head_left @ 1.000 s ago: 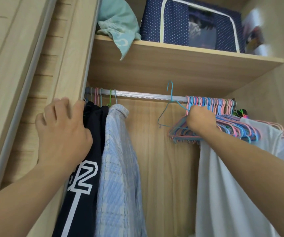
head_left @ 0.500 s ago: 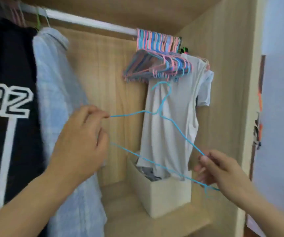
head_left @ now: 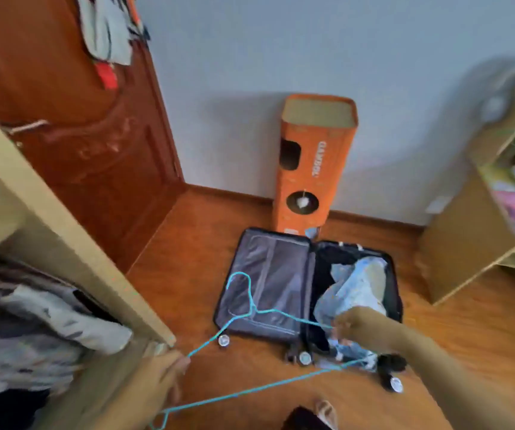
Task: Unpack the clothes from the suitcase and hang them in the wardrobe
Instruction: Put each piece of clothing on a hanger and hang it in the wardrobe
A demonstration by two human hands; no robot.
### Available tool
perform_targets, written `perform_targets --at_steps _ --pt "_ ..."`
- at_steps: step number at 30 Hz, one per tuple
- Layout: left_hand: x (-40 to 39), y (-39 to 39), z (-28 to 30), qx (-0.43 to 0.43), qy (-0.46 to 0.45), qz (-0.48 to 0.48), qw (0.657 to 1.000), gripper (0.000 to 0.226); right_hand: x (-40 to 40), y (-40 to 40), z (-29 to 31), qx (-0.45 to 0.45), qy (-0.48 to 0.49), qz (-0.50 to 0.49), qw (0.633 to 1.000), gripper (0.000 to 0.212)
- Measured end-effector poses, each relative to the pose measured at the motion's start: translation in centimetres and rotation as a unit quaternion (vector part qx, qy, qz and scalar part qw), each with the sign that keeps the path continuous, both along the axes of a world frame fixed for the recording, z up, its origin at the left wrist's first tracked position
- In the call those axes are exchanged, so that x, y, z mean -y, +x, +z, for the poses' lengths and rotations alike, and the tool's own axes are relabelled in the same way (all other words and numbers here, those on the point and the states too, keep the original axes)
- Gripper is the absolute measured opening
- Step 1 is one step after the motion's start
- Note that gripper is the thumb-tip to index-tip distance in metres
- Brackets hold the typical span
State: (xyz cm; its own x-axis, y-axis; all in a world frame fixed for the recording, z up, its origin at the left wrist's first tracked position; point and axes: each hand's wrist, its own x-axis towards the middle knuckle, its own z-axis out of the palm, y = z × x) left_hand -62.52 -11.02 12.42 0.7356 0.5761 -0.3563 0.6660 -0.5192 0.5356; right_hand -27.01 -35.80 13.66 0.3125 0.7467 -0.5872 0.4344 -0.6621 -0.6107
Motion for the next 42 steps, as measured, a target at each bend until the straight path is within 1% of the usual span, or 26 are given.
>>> perform_targets --at_steps 1,2,3,4,6,7,9,10,12,13,14,17,19,21,23,25,27,29,31,33,35,36,38,40,41,42 --pt "1.8 3.9 -1.0 -0.02 -0.016 -0.024 0.999 0.026 2.1 1.9 -1.4 0.039 -0.038 0.011 0.998 0.02" --pt "3.3 7.6 -2.1 -0.032 -0.028 -0.043 0.998 0.016 3.9 3.3 -2.4 0.066 -0.077 0.031 0.994 0.045" --pt "4.8 11.3 -2.6 -0.032 -0.033 -0.065 0.997 0.015 5.2 4.4 -3.1 0.054 -0.082 0.018 0.995 0.063" --pt "6.1 14.8 -3.1 -0.033 -0.031 -0.092 0.995 0.018 6.2 5.2 -3.3 0.034 -0.07 -0.026 0.997 0.064" --pt "8.7 21.2 -3.7 -0.038 -0.023 -0.15 0.988 0.027 7.5 6.8 -3.4 0.003 -0.007 -0.136 0.991 0.052" --pt "10.0 24.0 -4.0 -0.031 -0.021 -0.172 0.984 0.028 8.1 7.7 -3.7 -0.01 0.032 -0.193 0.981 0.042" --pt "12.2 28.6 -4.7 -0.013 -0.01 -0.221 0.975 0.025 9.0 10.5 -5.0 -0.027 0.073 -0.327 0.942 0.01" --pt "13.0 30.5 -5.5 -0.005 -0.003 -0.241 0.971 0.025 9.5 12.1 -6.4 -0.013 0.084 -0.376 0.923 0.017" --pt "14.4 33.5 -7.4 -0.001 -0.012 -0.262 0.965 0.027 10.4 15.0 -8.9 0.013 0.088 -0.416 0.905 0.044" --pt "15.0 34.7 -8.6 -0.016 -0.025 -0.26 0.965 0.028 10.9 16.4 -10.2 0.02 0.089 -0.418 0.904 0.051" --pt "15.5 35.7 -10.1 -0.04 -0.048 -0.251 0.966 0.03 11.2 17.6 -11.2 0.023 0.077 -0.419 0.905 0.048" --pt "15.8 37.8 -15.0 -0.109 -0.164 -0.178 0.964 0.029 12.7 20.8 -14.4 0.054 0.011 -0.421 0.905 0.029" --pt "15.1 38.9 -18.6 -0.144 -0.216 -0.097 0.961 0.018 13.9 22.9 -16.6 0.07 -0.051 -0.44 0.894 0.027" --pt "14.0 39.9 -22.9 -0.187 -0.247 -0.036 0.95 0.017 15.1 25.2 -18.8 0.077 -0.092 -0.459 0.88 0.027" --pt "13.2 41.6 -27.3 -0.228 -0.265 -0.012 0.937 0.025 15.5 27.9 -20.4 0.095 -0.117 -0.478 0.865 0.024" --pt "13.1 43.6 -32.2 -0.264 -0.256 -0.006 0.93 0.03 15.4 31.0 -22.8 0.095 -0.118 -0.513 0.845 0.02" --pt "13.6 47.1 -36.7 -0.276 -0.265 0.046 0.923 0.03 15.2 34.2 -26.3 0.111 -0.108 -0.526 0.836 0.025" --pt "14.8 51.2 -41.5 -0.265 -0.297 0.091 0.913 0.029 14.8 37.5 -30.8 0.124 -0.109 -0.509 0.845 0.033" --pt "16.3 55.4 -46.4 -0.255 -0.312 0.125 0.906 0.027 14.6 40.7 -35.6 0.113 -0.101 -0.486 0.861 0.025" --pt "17.8 59.2 -51.1 -0.27 -0.31 0.176 0.894 0.025 15.4 43.9 -40.5 0.105 -0.082 -0.47 0.873 0.022" --pt "19.4 61.9 -56.4 -0.261 -0.296 0.272 0.878 0.041 16.4 47.1 -44.7 0.095 -0.057 -0.459 0.881 0.024" --pt "20.0 62.7 -58.6 -0.264 -0.284 0.326 0.862 0.05 17.0 48.6 -46.4 0.079 -0.048 -0.451 0.888 0.024" --pt "21.3 64.1 -61.9 -0.248 -0.26 0.416 0.835 0.06 18.5 51.1 -49.3 0.05 -0.03 -0.433 0.899 0.025" --pt "22.3 65.3 -64.4 -0.218 -0.23 0.483 0.816 0.066 19.7 53.2 -51.0 0.039 -0.01 -0.418 0.908 0.025" --pt "22.7 65.7 -65.2 -0.202 -0.218 0.503 0.812 0.065 20.6 54.0 -51.9 0.037 -0.008 -0.411 0.911 0.024" --pt "23.1 66.1 -65.7 -0.188 -0.208 0.508 0.814 0.057 21.3 54.6 -52.5 0.037 -0.007 -0.41 0.911 0.024"
